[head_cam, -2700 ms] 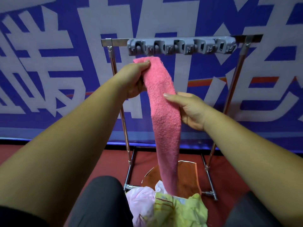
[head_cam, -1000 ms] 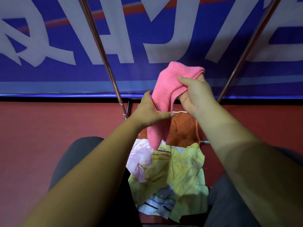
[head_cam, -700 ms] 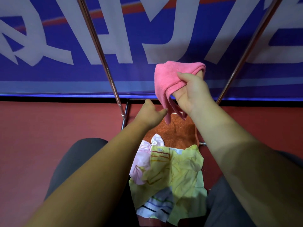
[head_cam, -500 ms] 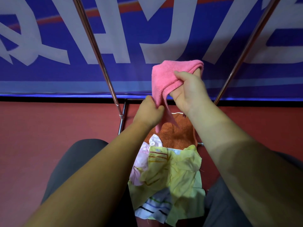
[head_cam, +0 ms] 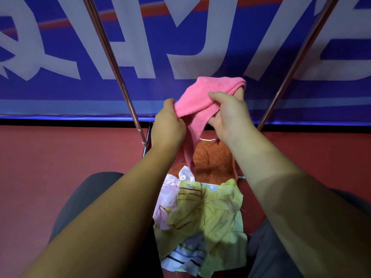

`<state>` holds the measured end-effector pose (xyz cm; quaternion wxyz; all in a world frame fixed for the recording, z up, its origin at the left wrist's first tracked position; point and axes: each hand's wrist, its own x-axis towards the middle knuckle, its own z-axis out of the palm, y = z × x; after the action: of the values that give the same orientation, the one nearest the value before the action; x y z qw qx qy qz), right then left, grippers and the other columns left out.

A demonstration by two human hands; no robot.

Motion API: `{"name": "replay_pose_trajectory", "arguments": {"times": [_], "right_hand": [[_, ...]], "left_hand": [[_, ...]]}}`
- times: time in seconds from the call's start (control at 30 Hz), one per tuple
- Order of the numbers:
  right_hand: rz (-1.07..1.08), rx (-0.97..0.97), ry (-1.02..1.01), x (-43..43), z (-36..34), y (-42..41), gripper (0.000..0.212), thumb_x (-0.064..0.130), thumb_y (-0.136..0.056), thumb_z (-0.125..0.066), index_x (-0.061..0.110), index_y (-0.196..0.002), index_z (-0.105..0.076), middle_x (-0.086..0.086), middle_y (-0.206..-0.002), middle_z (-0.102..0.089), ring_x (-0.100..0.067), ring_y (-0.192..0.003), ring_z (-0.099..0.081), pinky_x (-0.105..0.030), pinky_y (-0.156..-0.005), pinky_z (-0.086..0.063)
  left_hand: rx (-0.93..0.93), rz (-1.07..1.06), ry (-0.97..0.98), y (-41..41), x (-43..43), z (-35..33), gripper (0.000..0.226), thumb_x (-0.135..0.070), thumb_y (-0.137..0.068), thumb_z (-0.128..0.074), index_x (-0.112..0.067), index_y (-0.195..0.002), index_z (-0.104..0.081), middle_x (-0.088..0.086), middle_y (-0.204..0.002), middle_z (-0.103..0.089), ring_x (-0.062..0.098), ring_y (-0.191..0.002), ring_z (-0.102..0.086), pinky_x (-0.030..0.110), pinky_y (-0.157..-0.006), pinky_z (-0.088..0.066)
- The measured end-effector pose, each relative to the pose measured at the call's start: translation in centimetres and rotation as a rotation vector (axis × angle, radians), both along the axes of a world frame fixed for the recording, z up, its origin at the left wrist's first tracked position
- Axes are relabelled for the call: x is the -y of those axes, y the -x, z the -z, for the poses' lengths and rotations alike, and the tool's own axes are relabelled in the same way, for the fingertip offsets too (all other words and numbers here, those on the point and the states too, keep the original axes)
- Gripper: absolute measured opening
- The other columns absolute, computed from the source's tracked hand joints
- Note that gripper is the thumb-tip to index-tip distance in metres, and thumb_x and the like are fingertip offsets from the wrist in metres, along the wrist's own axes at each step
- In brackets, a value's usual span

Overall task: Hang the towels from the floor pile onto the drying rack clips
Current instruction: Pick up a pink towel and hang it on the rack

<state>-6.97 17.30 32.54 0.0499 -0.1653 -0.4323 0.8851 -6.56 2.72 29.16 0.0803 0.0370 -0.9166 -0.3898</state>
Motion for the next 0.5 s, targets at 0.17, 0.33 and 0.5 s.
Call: {"name": "replay_pose_trajectory", "arguments": {"times": [0.17, 0.33, 0.5], "right_hand": [[0.036, 0.033, -0.045, -0.1, -0.3, -0.4, 0.08, -0.002, -0.087, -0.069, 0.036, -0.151, -0.043, -0.009, -0.141, -0.064, -0.034, -0.114, -0.073, -0.064, -0.086, -0.062], [0.069, 0.033, -0.088, -0.3, -0.5, -0.3, 0.072, 0.001, -0.089, -0.067, 0.038, -0.147, -0.045, -0.005, -0.139, -0.066, -0.03, -0.115, -0.074, -0.059, -0.085, -0.063], [0.17, 0.041, -0.193, -1.4, 0.1, 0.7, 0.102, 0.026, -0.051, -0.082, 0.045, -0.144, -0.049, 0.003, -0.139, -0.067, -0.026, -0.12, -0.071, -0.056, -0.094, -0.063]], "left_hand": [[-0.076, -0.002, 0.009, -0.1, -0.1, -0.6, 0.049, -0.007, -0.089, -0.045, -0.019, -0.136, -0.053, 0.006, -0.125, -0.067, 0.031, -0.114, -0.062, 0.042, -0.086, -0.048], [-0.146, 0.116, 0.014, -0.2, -0.1, -0.7, 0.041, -0.025, -0.088, -0.053, -0.023, -0.128, -0.055, -0.002, -0.12, -0.067, 0.024, -0.111, -0.063, 0.041, -0.086, -0.051], [-0.113, 0.144, 0.116, 0.2, 0.2, -0.6, 0.035, -0.035, -0.087, -0.061, -0.027, -0.121, -0.057, -0.007, -0.113, -0.064, 0.023, -0.104, -0.063, 0.043, -0.082, -0.052]]}}
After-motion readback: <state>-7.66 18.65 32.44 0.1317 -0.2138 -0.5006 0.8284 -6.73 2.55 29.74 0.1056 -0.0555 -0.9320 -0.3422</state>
